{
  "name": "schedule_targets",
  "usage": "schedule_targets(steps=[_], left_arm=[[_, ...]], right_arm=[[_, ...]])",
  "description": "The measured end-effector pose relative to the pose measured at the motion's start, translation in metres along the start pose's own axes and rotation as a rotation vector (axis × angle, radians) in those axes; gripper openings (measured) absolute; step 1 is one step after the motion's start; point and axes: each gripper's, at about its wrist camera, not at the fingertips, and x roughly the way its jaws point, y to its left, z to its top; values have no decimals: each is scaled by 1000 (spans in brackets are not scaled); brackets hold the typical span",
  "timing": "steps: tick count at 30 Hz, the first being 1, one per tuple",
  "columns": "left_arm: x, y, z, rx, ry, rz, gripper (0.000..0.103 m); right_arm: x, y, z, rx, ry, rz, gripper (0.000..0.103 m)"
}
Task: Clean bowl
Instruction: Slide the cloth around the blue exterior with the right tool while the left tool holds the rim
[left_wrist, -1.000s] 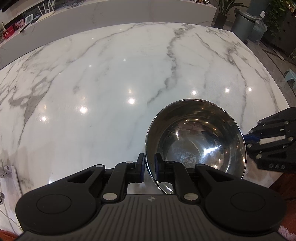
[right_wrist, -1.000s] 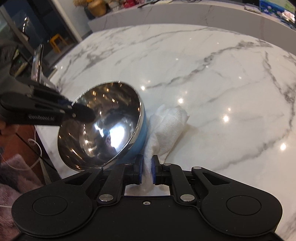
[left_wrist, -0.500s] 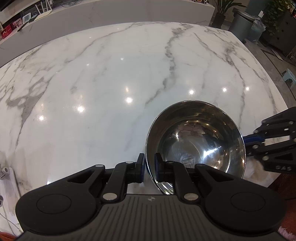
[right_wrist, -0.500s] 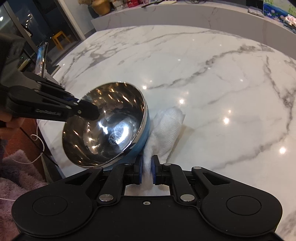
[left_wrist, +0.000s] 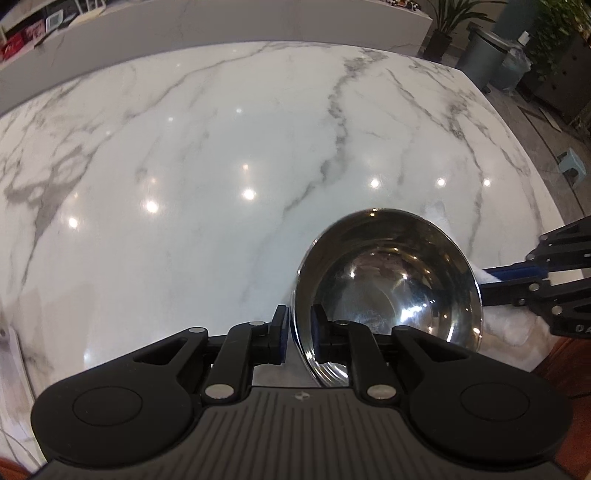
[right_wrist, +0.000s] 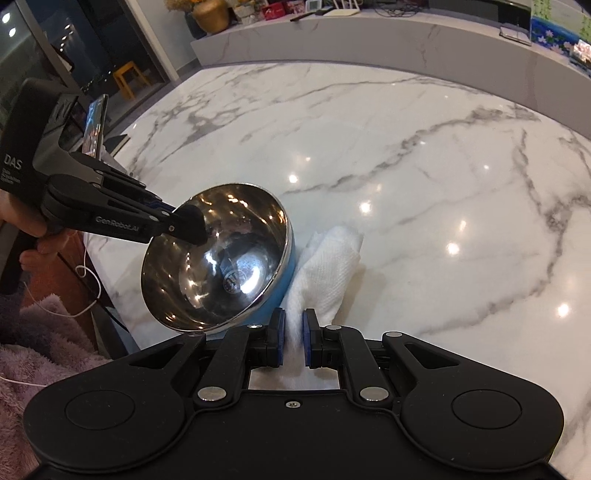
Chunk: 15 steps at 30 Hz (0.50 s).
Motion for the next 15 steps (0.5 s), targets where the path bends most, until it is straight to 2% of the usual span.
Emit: schedule_targets(steps=[1, 7, 15], left_arm=[[0, 1, -1, -15, 2, -4, 20], [4, 5, -7, -73, 29, -39, 22], [4, -2, -8, -4, 29, 14, 18]], right_arm=[[1, 1, 0, -4, 2, 0, 9], [4, 5, 3, -25, 9, 11, 9], [21, 11, 4, -57, 51, 5, 9]])
